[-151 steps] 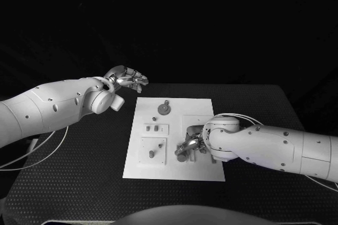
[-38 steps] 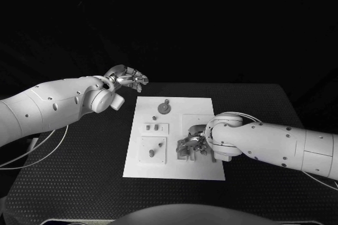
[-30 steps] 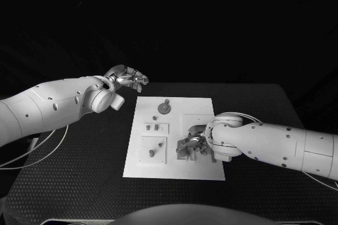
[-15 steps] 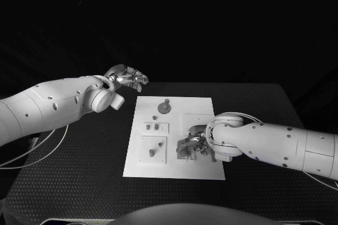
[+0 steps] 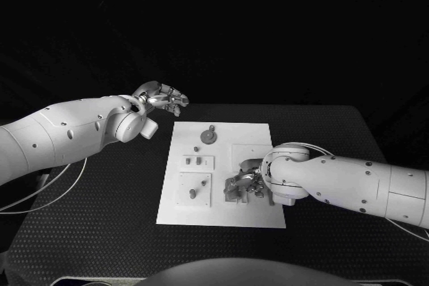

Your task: Assemble the parts on the task board

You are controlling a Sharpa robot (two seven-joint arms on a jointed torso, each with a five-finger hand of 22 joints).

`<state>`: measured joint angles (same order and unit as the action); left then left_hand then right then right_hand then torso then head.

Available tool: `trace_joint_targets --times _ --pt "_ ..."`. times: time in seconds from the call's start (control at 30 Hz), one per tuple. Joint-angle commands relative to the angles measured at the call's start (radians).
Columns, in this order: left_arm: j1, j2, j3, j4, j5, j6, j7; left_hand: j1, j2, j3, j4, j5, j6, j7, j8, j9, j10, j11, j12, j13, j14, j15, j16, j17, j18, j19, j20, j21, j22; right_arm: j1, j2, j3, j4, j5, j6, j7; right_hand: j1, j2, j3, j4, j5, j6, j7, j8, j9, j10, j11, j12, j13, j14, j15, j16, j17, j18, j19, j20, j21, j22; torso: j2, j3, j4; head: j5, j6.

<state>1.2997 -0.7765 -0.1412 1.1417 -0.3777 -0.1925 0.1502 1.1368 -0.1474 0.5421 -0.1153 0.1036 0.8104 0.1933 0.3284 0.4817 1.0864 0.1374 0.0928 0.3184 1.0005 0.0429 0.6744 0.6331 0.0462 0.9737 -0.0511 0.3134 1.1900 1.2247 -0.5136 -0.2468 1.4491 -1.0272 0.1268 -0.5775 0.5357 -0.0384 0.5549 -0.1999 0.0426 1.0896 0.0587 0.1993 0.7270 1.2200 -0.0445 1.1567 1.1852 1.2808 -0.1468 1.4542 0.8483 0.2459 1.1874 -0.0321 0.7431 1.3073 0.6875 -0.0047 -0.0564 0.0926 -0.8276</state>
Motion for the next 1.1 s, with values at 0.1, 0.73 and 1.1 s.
trace_joint_targets --times 0.1,0.73,1.1 --pt "0.001 0.001 0.0 0.002 0.004 0.011 0.006 -0.007 -0.003 -0.002 0.007 0.004 -0.006 0.0 0.004 -0.001 -0.006 0.004 0.006 0.0 0.006 -0.001 -0.004 0.002 0.011 0.004 -0.006 -0.005 0.001 -0.001 0.001 0.0 0.0 0.005 0.012 0.001 -0.01 -0.005 0.001 0.007 0.005 0.01 0.005 -0.002 -0.001 -0.007 -0.003 -0.005 -0.001 -0.005 -0.004 0.0 0.001 0.016 -0.006 -0.001 -0.005 0.019 0.0 -0.0004 0.0001 0.0 -0.001" --pt "0.001 0.001 0.0 0.001 0.004 0.012 0.006 -0.006 -0.003 -0.002 0.007 0.004 -0.006 0.0 0.004 -0.002 -0.006 0.004 0.006 0.0 0.006 -0.001 -0.005 0.003 0.011 0.004 -0.006 -0.006 0.002 -0.001 -0.007 0.0 0.004 0.003 -0.003 0.008 -0.023 -0.044 0.015 0.016 0.005 0.007 0.006 -0.004 -0.003 -0.013 -0.002 -0.011 -0.005 -0.005 -0.004 -0.002 0.0 0.016 -0.005 -0.002 -0.006 0.019 0.0 0.0001 -0.0005 0.001 -0.001" --pt "0.001 0.0 0.0 0.0 0.004 0.011 0.008 -0.006 -0.003 -0.002 0.007 0.004 -0.006 0.0 0.004 -0.002 -0.006 0.004 0.006 0.0 0.006 -0.001 -0.005 0.003 0.011 0.004 -0.006 -0.006 0.003 0.0 -0.067 0.0 0.032 -0.055 -0.13 0.115 0.012 -0.144 0.066 0.031 0.005 -0.003 0.01 -0.005 -0.001 -0.026 0.001 -0.027 -0.017 -0.002 -0.001 -0.007 -0.002 0.016 0.003 -0.004 -0.008 0.017 -0.001 -0.0001 -0.0005 0.002 0.007"
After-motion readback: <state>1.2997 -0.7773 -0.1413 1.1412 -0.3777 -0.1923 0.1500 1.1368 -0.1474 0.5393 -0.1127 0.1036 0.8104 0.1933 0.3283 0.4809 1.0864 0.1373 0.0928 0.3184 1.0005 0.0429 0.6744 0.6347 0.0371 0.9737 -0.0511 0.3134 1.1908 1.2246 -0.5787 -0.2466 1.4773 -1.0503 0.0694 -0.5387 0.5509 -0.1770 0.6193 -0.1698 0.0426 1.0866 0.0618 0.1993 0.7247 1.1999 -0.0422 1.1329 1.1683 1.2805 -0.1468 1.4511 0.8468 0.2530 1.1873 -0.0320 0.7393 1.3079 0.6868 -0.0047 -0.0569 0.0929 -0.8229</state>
